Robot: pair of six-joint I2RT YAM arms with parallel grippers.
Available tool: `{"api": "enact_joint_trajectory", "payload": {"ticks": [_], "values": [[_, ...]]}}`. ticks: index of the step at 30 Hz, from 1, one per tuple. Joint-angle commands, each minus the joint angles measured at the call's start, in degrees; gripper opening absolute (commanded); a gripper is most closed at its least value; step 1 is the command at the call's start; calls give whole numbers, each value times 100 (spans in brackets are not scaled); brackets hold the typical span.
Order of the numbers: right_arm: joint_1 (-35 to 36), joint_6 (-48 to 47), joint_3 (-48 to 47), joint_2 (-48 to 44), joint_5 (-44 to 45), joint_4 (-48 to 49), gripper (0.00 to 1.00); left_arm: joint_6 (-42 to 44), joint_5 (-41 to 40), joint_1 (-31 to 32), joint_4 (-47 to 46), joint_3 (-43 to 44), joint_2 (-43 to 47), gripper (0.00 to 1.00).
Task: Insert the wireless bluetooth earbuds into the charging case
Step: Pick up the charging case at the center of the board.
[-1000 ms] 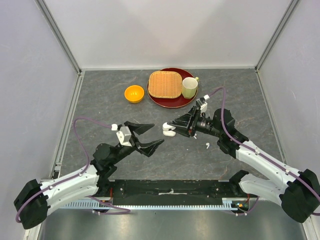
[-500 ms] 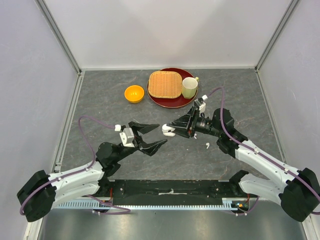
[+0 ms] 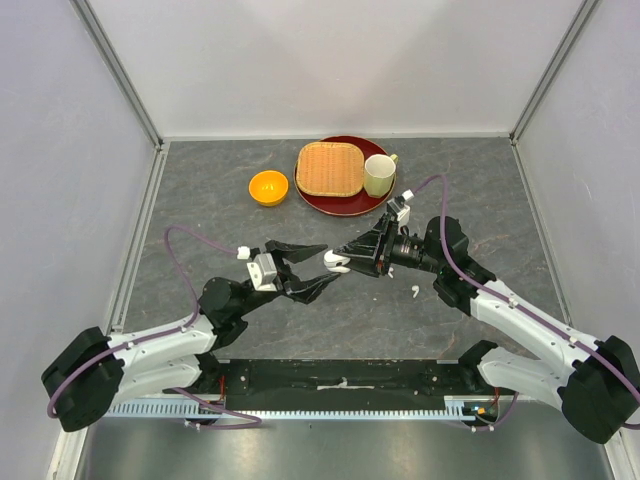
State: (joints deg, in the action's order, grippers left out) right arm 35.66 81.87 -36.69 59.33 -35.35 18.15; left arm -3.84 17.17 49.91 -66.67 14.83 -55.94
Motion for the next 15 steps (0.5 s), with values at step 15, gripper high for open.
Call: {"api": "enact_joint_trajectory", "payload": {"ticks": [15], "values": [[2,-39,-339,43,-182,127,0,138,252,10,-900,371,-593,54]]}}
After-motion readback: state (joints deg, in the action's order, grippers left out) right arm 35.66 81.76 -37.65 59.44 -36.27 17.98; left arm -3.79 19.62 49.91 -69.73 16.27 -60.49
